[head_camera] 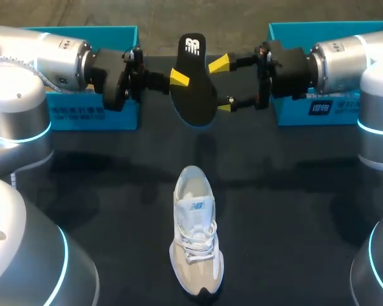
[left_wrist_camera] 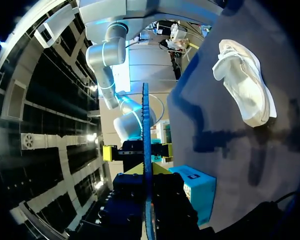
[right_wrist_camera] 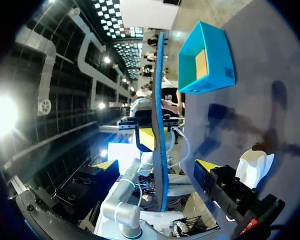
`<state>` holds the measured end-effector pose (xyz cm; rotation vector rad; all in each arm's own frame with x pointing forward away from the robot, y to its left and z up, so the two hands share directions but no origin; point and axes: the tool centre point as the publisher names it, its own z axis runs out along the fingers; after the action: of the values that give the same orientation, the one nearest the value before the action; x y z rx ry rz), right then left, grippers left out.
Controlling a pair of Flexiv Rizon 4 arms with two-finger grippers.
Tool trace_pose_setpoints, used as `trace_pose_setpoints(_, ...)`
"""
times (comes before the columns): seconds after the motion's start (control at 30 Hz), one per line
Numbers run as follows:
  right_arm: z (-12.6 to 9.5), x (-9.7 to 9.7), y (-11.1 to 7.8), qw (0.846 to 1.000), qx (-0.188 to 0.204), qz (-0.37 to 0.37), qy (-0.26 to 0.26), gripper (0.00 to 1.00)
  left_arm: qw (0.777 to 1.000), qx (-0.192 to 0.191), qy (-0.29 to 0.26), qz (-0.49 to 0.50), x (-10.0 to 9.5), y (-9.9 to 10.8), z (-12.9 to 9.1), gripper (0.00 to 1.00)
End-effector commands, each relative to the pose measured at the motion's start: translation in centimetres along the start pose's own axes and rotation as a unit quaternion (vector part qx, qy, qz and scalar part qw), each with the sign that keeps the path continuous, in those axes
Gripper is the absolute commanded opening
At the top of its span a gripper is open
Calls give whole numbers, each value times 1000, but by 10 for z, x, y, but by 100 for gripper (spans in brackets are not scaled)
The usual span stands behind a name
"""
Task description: Take the shoe out of the shoebox, open the shoe tongue, remove and reinsert the insole, then place the shoe into the shoebox
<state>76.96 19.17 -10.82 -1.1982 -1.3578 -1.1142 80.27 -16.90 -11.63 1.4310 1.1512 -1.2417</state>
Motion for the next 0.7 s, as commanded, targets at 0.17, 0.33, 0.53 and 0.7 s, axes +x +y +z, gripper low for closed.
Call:
trace_pose_setpoints(0.17, 19, -4, 3, 1000, 3, 2, 1, 51, 1000, 0, 0, 1, 0, 0, 0, 0)
trace_pose_setpoints(0.33, 21, -6, -1, 1000, 1, 6, 2, 44, 1000, 0, 0, 1, 0, 0, 0, 0)
trace_pose_setpoints(0.53, 23, -7, -6, 1000, -4, 15, -2, 41, 1000, 0, 0, 1, 0, 0, 0, 0)
trace_pose_setpoints(0.7, 25, -8, -9, 1000, -10, 14, -3, 38, 1000, 0, 0, 1, 0, 0, 0, 0)
